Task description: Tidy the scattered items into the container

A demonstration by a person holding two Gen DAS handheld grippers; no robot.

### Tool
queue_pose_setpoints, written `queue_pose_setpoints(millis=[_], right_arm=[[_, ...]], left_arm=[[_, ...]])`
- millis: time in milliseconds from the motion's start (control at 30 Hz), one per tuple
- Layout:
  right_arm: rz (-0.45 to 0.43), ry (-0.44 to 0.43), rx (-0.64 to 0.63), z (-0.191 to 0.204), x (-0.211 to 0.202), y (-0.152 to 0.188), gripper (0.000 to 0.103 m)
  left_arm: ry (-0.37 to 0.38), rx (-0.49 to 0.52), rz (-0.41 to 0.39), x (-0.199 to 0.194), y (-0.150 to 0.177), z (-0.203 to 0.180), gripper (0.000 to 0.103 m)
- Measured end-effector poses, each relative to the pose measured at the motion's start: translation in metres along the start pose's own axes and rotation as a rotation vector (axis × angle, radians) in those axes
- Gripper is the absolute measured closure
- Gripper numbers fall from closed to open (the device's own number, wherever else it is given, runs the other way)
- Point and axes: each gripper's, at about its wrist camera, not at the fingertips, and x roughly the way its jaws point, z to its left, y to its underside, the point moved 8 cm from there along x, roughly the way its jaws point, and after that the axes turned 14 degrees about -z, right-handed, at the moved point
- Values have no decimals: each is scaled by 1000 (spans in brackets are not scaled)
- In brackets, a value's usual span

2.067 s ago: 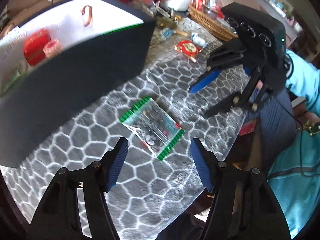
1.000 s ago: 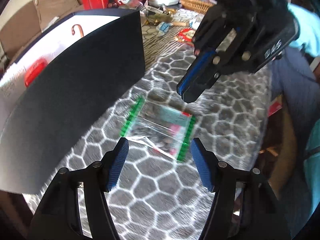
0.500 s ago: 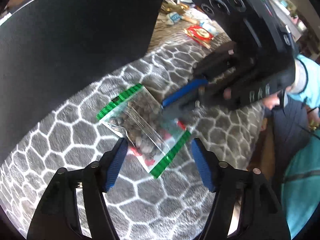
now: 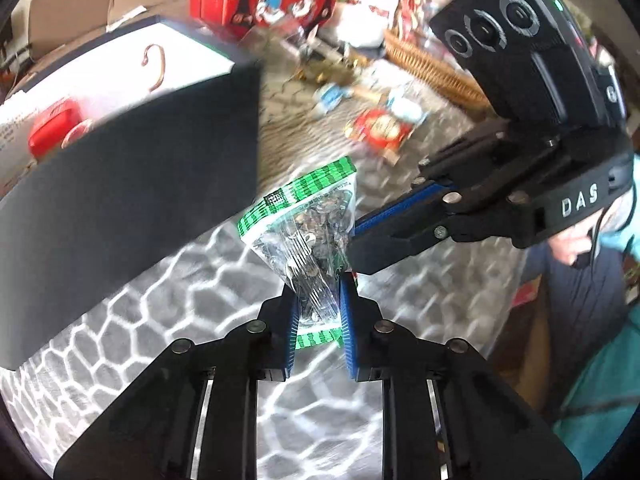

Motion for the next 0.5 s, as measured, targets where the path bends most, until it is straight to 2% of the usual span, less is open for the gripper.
queue_pose_setpoints(millis=[67,133,167,300,400,500], right_arm=[[-33,33,-2,-7,-22,-6,85],[-100,73,23,-21,-47,-16,48],[-141,87,44,-30,-62,-22,44],[-218,46,73,-39,-106,-40,43],[-156,46,9,-35,-104,-41,38],[-99,26,-44,-25,-90,-39,38]], left_arm=[[-1,-1,-29,4,-14,-14,86],[2,-7,-53,9,-26,-28,86],[-6,-7,-70,10,-32,-33,86],[3,-9,-73,16,-43,-50,86],[14,11,-69,17,-48,-64,86],[19,31,-66,18,-52,-72,86]])
